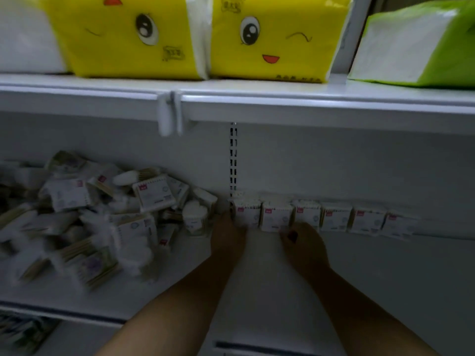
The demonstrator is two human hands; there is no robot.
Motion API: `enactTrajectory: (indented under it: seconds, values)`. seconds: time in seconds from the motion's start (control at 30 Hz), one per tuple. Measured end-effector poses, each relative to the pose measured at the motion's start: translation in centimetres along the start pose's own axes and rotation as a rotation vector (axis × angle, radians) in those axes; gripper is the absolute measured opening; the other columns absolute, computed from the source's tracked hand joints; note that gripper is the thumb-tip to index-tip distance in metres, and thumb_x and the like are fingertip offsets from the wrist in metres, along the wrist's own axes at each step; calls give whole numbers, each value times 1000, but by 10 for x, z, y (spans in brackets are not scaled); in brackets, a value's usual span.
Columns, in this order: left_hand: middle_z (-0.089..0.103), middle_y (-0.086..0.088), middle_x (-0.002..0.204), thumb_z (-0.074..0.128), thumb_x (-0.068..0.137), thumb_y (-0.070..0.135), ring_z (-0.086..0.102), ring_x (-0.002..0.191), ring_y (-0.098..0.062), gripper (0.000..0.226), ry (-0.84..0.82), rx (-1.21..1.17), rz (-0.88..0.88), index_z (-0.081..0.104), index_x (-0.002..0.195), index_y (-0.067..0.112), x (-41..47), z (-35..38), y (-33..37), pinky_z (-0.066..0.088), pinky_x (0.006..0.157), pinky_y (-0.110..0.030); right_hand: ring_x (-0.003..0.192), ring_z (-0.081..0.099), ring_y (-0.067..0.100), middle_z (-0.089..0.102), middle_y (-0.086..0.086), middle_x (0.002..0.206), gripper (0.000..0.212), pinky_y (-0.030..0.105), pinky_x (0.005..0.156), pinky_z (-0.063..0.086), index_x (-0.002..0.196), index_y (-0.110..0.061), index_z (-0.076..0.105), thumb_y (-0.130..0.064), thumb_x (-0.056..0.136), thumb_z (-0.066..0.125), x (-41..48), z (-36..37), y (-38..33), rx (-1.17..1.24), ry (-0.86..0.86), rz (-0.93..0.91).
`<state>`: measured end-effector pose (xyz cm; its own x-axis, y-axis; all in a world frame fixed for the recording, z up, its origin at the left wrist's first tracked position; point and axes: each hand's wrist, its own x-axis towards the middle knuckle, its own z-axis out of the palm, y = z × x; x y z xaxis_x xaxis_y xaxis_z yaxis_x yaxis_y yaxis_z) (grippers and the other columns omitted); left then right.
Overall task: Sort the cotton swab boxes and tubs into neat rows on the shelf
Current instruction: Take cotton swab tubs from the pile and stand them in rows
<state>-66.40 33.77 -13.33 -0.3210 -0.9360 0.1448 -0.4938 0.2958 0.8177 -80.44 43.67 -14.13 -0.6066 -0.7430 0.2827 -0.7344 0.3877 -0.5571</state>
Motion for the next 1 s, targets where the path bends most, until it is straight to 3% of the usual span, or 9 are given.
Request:
enactTrajectory:
  seconds: [0.13, 0.23, 0.3, 0.4, 0.5, 0.63, 0.8, 0.9, 1.0]
  values:
    - [33, -10, 150, 49, 95, 21, 29, 139, -22, 51, -12, 104, 103, 34, 142, 8, -29, -32, 9, 18, 111, -23, 75, 53, 22, 52, 5, 80, 15, 26, 63, 35, 75, -13, 55, -19, 88, 61, -26, -17, -13, -134, 23, -101]
    - [53, -12, 135, 47, 94, 18, 48, 125, -24, 37, -73, 113, 348, 54, 130, 10, -50, -91, 23, 35, 102, -24, 60, 61, 29, 59, 11, 65, 19, 31, 51, 48, 62, -7, 61, 0, 66, 78, -43, -27, -57, -198, 169, -346]
    - [60, -12, 125, 45, 94, 26, 56, 113, -28, 34, -126, 217, 400, 59, 122, 12, -58, -147, 22, 43, 90, -26, 59, 62, 29, 58, 9, 63, 21, 33, 48, 49, 60, -9, 60, -1, 65, 79, -50, -28, -106, -188, 160, -433]
    - [55, -14, 129, 45, 95, 31, 54, 114, -32, 38, -173, 524, 356, 53, 127, 11, -56, -246, 3, 46, 92, -33, 72, 62, 31, 59, 11, 73, 16, 36, 54, 47, 66, -8, 61, -11, 76, 72, -50, -24, -187, -234, 136, -529]
    - [47, -17, 137, 45, 95, 36, 50, 117, -32, 48, -207, 778, 263, 43, 135, 10, -54, -352, -39, 43, 93, -32, 98, 55, 29, 58, 10, 102, 22, 34, 74, 41, 90, -9, 63, -29, 91, 54, -51, -10, -270, -278, 35, -626]
    - [35, -13, 148, 40, 94, 51, 37, 131, -31, 61, -179, 990, 63, 31, 142, 14, -62, -470, -101, 34, 106, -41, 120, 46, 25, 46, 2, 130, 37, 33, 92, 40, 115, -24, 56, -49, 89, 47, -60, 16, -373, -285, -175, -610]
    - [0, -5, 160, 32, 97, 54, -4, 146, -22, 70, -136, 946, -60, 9, 151, 16, -85, -545, -159, 7, 118, -45, 135, 31, 29, 25, 8, 151, 57, 33, 108, 31, 136, -27, 42, -45, 83, 54, -84, 64, -445, -422, -263, -805]
    - [-4, -3, 160, 33, 97, 52, -7, 146, -20, 70, -110, 868, -89, 6, 152, 17, -84, -569, -182, 6, 119, -44, 144, 13, 26, 11, 7, 158, 61, 34, 116, 19, 143, -27, 34, -42, 86, 51, -87, 94, -474, -425, -327, -866]
    - [-4, -2, 160, 34, 97, 51, -6, 146, -18, 70, -84, 820, -96, 6, 152, 18, -68, -584, -204, 7, 119, -42, 143, 14, 25, 13, 6, 157, 59, 36, 115, 23, 142, -26, 33, -43, 87, 47, -78, 125, -501, -372, -392, -881]
